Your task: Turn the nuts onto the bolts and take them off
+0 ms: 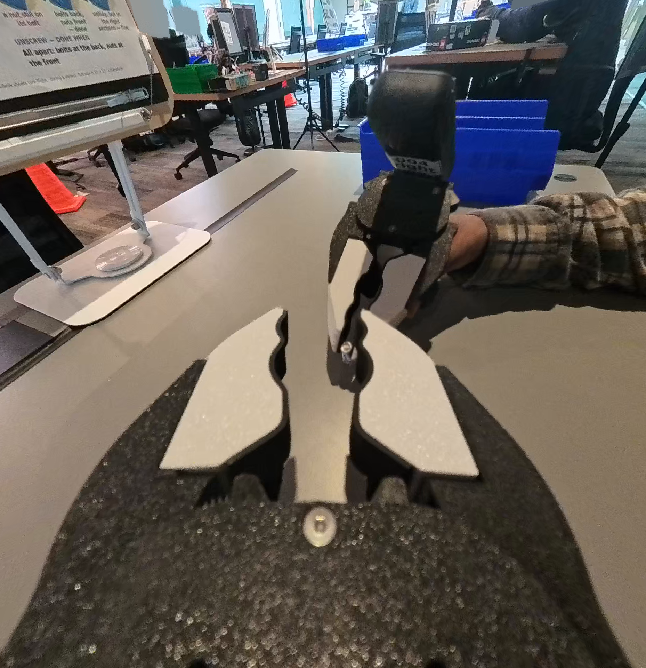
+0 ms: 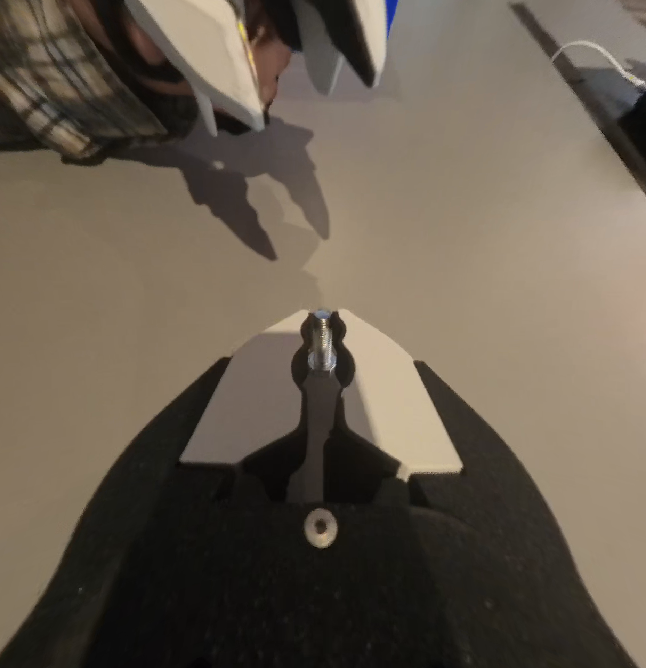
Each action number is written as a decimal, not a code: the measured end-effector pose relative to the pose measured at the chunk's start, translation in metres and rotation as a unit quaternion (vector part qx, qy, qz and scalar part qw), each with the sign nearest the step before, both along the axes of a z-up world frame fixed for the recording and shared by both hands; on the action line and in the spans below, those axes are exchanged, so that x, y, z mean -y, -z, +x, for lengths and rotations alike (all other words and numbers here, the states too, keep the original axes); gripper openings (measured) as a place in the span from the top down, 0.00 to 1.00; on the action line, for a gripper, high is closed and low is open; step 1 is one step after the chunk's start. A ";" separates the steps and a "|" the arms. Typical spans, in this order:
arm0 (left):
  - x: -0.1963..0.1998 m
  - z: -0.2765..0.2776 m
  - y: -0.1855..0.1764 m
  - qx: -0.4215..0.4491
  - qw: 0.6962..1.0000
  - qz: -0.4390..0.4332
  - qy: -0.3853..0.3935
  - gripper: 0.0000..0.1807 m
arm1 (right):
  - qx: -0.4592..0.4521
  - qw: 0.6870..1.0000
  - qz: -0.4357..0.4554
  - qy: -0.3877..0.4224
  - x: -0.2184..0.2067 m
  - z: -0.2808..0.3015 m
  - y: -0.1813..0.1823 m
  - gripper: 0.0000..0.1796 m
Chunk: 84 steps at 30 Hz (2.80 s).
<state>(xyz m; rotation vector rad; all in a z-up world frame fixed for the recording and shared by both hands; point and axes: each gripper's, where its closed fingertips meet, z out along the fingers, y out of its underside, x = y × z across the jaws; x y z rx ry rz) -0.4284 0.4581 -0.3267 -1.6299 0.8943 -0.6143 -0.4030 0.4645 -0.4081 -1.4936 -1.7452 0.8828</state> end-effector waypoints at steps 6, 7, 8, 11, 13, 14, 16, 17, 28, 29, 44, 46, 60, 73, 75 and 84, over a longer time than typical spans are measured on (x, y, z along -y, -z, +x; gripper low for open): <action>0.000 0.000 0.001 -0.005 1.000 0.002 0.000 0.81 | 0.006 1.000 0.015 -0.010 0.002 -0.002 0.002 0.95; 0.000 0.000 0.002 -0.005 1.000 0.001 0.000 0.81 | 0.008 1.000 0.013 -0.010 0.003 -0.002 0.002 0.95; 0.000 0.001 0.002 -0.006 1.000 0.000 0.001 0.81 | 0.012 1.000 0.013 -0.011 0.003 -0.002 0.004 0.95; 0.000 0.001 0.002 -0.011 1.000 0.004 0.000 0.81 | 0.012 1.000 0.012 -0.012 0.003 0.000 0.004 0.95; 0.000 0.000 0.001 -0.012 1.000 0.006 -0.001 0.81 | 0.012 1.000 0.011 -0.013 0.002 0.002 0.003 0.95; 0.000 0.000 0.002 -0.012 1.000 0.005 0.000 0.81 | 0.012 1.000 0.010 -0.013 0.002 0.003 0.003 0.95; 0.001 0.000 0.002 -0.013 1.000 0.005 0.000 0.81 | 0.012 1.000 0.009 -0.015 0.002 0.006 0.003 0.95; 0.001 0.001 0.002 -0.014 1.000 0.005 0.000 0.81 | 0.012 1.000 0.007 -0.015 0.002 0.007 0.003 0.95; 0.001 0.001 0.002 -0.016 1.000 0.006 0.001 0.81 | 0.035 0.999 0.004 -0.022 0.001 0.020 0.010 0.95; 0.001 0.001 0.003 -0.016 1.000 0.006 0.001 0.81 | 0.035 0.999 0.004 -0.022 0.001 0.020 0.010 0.95; -0.001 -0.004 -0.007 -0.007 1.000 0.010 -0.012 0.80 | -0.156 0.982 0.010 0.109 -0.012 0.073 -0.057 0.66; 0.002 -0.004 -0.014 0.000 1.000 0.010 -0.013 0.80 | -0.198 0.970 0.023 0.138 -0.015 0.089 -0.067 0.62; 0.100 -0.154 -0.119 -0.140 0.974 0.057 -0.166 0.80 | -0.194 0.965 0.070 0.162 -0.015 0.102 -0.067 0.55; 0.167 -0.329 0.037 -0.266 0.917 -0.233 -0.183 0.83 | -0.201 0.962 0.056 0.175 -0.017 0.096 -0.063 0.55; 0.175 -0.325 0.050 -0.285 0.912 -0.261 -0.140 0.85 | -0.201 0.962 0.058 0.176 -0.016 0.095 -0.062 0.56; 0.189 -0.315 0.081 -0.342 0.883 -0.320 -0.013 0.89 | -0.200 0.962 0.057 0.178 -0.016 0.090 -0.061 0.55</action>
